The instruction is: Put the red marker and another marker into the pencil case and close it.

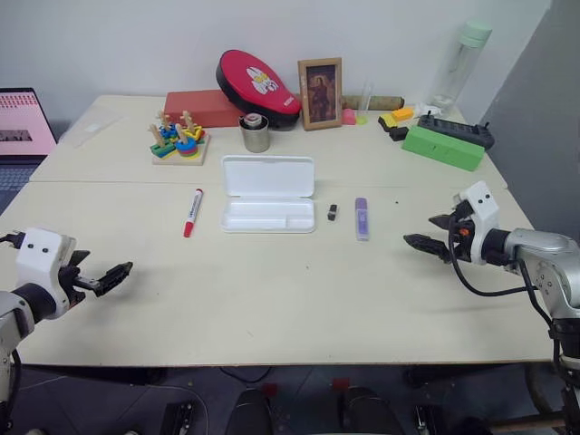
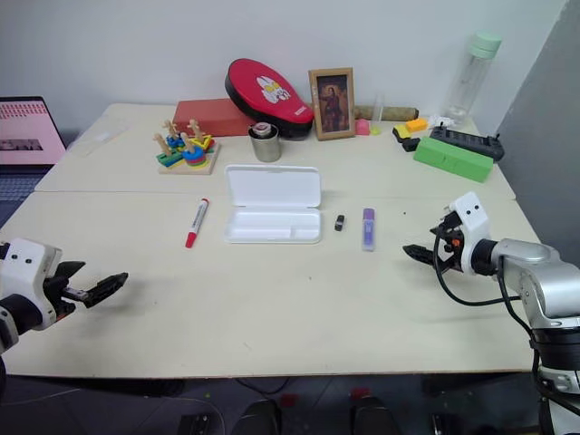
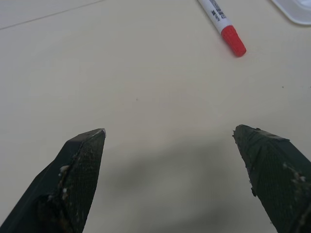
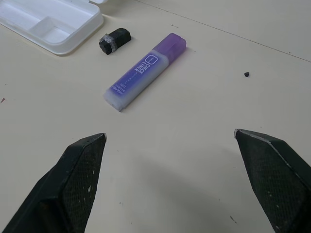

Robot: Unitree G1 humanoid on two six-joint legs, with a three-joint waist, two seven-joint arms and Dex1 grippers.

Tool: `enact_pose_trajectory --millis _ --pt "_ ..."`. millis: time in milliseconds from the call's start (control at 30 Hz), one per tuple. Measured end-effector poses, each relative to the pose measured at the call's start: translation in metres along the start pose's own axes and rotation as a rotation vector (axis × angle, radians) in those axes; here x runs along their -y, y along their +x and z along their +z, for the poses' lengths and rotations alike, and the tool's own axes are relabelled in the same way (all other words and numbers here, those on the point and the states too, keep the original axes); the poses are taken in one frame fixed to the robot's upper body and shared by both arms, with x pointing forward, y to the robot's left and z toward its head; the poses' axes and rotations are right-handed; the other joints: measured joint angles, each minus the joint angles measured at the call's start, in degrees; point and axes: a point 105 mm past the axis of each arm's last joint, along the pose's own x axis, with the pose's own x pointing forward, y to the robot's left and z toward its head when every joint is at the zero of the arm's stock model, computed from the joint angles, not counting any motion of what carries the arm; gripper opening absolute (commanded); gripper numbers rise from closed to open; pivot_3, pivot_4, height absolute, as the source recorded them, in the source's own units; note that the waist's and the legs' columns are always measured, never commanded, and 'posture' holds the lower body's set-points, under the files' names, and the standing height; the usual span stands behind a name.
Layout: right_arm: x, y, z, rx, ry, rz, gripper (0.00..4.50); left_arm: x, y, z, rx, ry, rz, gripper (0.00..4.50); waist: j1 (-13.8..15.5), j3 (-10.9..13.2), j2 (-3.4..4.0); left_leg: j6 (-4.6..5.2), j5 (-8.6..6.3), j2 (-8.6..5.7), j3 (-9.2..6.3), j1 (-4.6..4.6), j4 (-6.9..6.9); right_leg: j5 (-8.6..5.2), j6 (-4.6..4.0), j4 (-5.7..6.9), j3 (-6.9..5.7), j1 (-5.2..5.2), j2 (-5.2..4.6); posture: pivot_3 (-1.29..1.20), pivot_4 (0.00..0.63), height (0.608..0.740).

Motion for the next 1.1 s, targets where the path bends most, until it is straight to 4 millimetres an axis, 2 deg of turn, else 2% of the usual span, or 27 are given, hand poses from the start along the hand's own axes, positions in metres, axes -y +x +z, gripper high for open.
enact_pose_trajectory --millis 833,1100 --pt "-0.004 0.006 -0.006 -0.040 -0.013 0.037 4.47 0.002 0.001 0.003 0.025 0.004 -0.026 4.50 0.0 0.0 0.00 0.00 0.00 0.00 0.00 -0.01 0.00 0.01 0.00 0.02 0.00 0.07 0.00 0.00 0.150 0.740" --pt "-0.009 0.009 -0.006 -0.041 -0.040 0.070 4.47 0.012 0.007 0.006 0.084 -0.030 -0.070 4.50 0.1 0.0 0.00 0.00 0.00 0.00 0.00 -0.01 0.02 0.01 0.01 0.03 0.00 0.12 0.00 0.00 0.150 0.740"
